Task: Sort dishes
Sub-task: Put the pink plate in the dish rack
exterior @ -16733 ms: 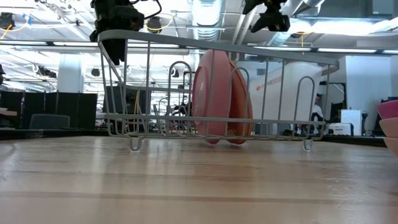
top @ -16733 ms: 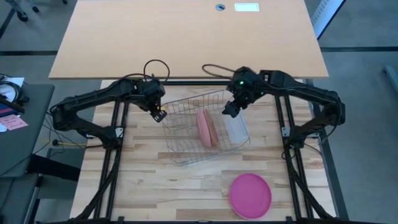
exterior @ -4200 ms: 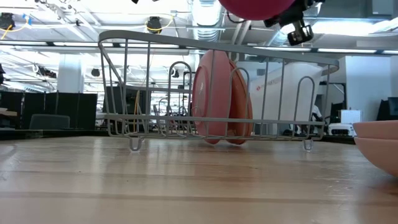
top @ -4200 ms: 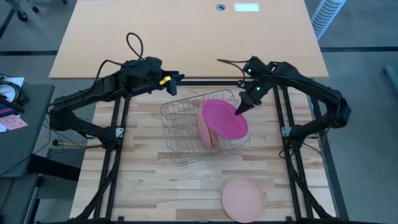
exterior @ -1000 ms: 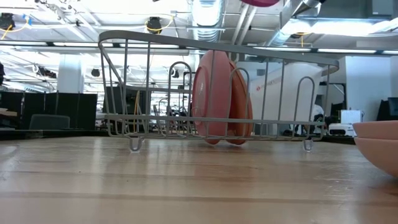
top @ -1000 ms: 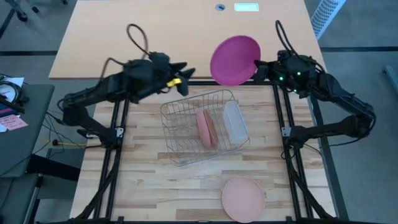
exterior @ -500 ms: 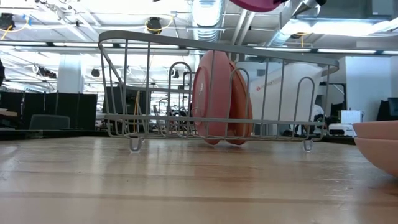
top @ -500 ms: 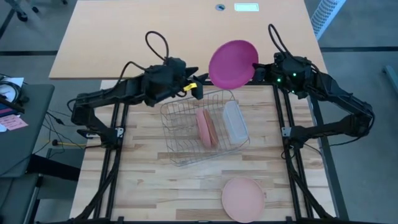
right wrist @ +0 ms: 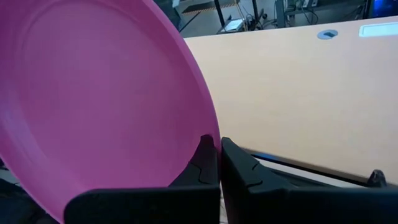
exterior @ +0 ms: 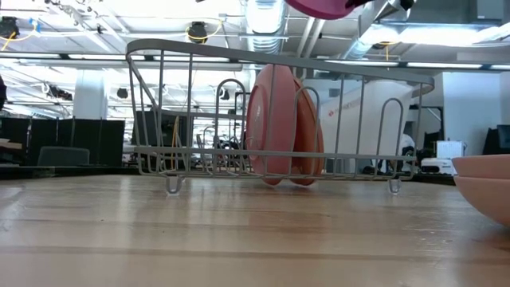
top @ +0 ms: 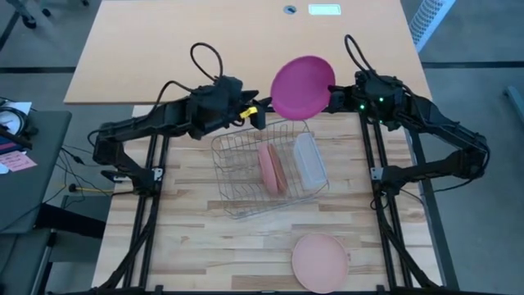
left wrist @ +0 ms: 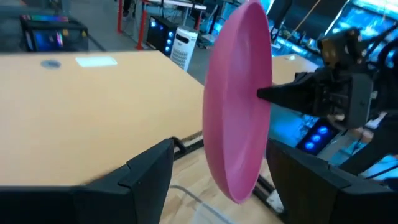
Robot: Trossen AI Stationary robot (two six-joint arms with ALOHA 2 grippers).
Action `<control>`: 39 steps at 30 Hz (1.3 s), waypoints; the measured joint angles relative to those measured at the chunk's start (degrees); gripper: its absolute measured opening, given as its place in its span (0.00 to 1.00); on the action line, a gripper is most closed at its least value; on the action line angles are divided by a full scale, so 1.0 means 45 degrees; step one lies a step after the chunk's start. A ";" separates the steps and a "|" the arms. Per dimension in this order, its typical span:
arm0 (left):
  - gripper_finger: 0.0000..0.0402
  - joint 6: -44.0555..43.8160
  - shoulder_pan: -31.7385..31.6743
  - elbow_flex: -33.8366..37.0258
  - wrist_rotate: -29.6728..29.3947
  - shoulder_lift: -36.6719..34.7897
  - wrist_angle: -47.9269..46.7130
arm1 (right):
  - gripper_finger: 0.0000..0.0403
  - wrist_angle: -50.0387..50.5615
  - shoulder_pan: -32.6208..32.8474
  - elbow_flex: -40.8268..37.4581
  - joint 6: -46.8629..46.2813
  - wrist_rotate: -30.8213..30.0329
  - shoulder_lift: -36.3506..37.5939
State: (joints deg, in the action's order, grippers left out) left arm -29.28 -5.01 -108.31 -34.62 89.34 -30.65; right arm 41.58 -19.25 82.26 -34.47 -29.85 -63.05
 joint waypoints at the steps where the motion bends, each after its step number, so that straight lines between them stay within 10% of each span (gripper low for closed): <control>1: 0.63 -0.0320 -0.0081 0.0000 0.0129 -0.0044 -0.0125 | 0.00 0.0004 0.0011 0.0000 -0.0046 -0.0003 0.0000; 14: 0.63 0.0143 -0.0897 0.0010 0.2825 -0.0151 -0.0143 | 0.00 -0.0013 0.0468 -0.0005 -0.0771 0.0284 -0.0438; 39: 0.57 0.1034 -0.1331 0.0010 0.2586 -0.0181 -0.1880 | 0.00 -0.0009 0.0942 -0.0005 -0.0903 0.0335 -0.0840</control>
State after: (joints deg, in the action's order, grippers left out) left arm -24.62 -11.00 -108.27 -22.98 88.53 -39.11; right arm 41.54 -15.00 82.24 -38.54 -28.34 -66.83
